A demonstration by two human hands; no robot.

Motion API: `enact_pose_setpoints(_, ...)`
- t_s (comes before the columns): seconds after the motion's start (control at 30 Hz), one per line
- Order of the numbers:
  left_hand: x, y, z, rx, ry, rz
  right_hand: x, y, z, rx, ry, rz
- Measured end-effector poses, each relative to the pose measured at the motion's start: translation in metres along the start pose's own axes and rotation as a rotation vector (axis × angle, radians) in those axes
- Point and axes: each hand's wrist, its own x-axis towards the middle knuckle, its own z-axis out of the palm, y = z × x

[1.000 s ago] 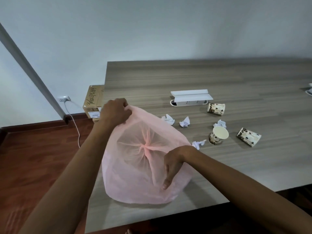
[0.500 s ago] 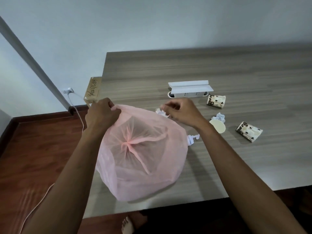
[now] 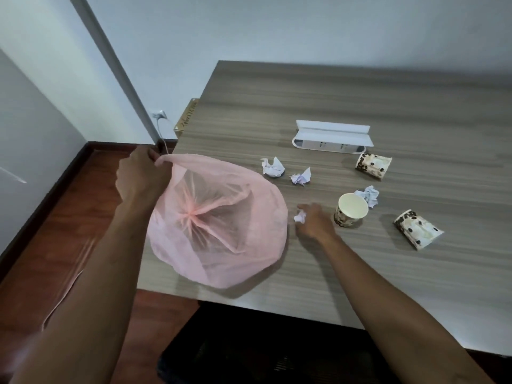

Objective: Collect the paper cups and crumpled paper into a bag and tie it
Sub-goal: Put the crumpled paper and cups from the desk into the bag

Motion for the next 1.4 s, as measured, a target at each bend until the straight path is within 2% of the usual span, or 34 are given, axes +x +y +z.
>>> enact_pose_setpoints(0.1, -0.013, -0.001, 0.004, 0.015, -0.059, 0.041, 0.002, 0.009, 0.025, -0.078, 0.000, -0.049)
enact_pose_setpoints(0.2, -0.023, 0.000, 0.006, -0.004, -0.111, 0.121, -0.001, 0.011, 0.037, -0.026, 0.152, -0.086)
enact_pose_setpoints(0.3, -0.024, 0.002, 0.008, -0.078, -0.149, 0.179, -0.004, 0.005, 0.033, 0.046, 0.205, -0.070)
enact_pose_setpoints(0.5, -0.005, 0.013, 0.019, -0.172, -0.141, 0.196, -0.022, -0.033, -0.025, 0.592, 0.399, 0.092)
enact_pose_setpoints(0.6, 0.006, 0.020, 0.023, -0.214, -0.139, 0.166, -0.035, -0.068, -0.076, 0.743, 0.480, 0.055)
enact_pose_setpoints(0.63, 0.009, 0.022, 0.025, -0.225, -0.140, 0.159, -0.041, -0.079, -0.089, 0.783, 0.448, 0.004)
enact_pose_setpoints(0.7, 0.014, 0.027, 0.029, -0.233, -0.148, 0.166, -0.060, -0.104, -0.104, 0.859, 0.252, -0.106)
enact_pose_setpoints(0.8, 0.016, 0.033, 0.034, -0.253, -0.200, 0.208, -0.082, -0.140, -0.091, 0.763, -0.012, -0.193)
enact_pose_setpoints(0.93, 0.015, 0.041, 0.040, -0.318, -0.185, 0.260, -0.070, -0.186, -0.039, 0.615, -0.044, -0.132)
enact_pose_setpoints(1.03, 0.028, 0.039, 0.041, -0.299, -0.168, 0.275, -0.066, -0.206, -0.025, 0.525, -0.140, -0.219)
enact_pose_setpoints(1.1, 0.047, 0.029, 0.038, -0.281, -0.152, 0.260, -0.065, -0.203, -0.027, 0.505, -0.141, -0.257)
enact_pose_setpoints(1.2, 0.076, 0.014, 0.032, -0.277, -0.115, 0.223, -0.060, -0.191, -0.043, 0.631, 0.088, -0.275)
enact_pose_setpoints(1.3, 0.097, 0.005, 0.023, -0.276, -0.117, 0.202, -0.043, -0.183, -0.064, 0.732, 0.470, -0.248)
enact_pose_setpoints(1.37, 0.108, 0.003, 0.018, -0.244, -0.122, 0.228, -0.022, -0.174, -0.072, 0.651, 0.708, -0.080)
enact_pose_setpoints(1.4, 0.111, 0.003, 0.015, -0.222, -0.128, 0.251, -0.009, -0.167, -0.072, 0.599, 0.754, 0.046)
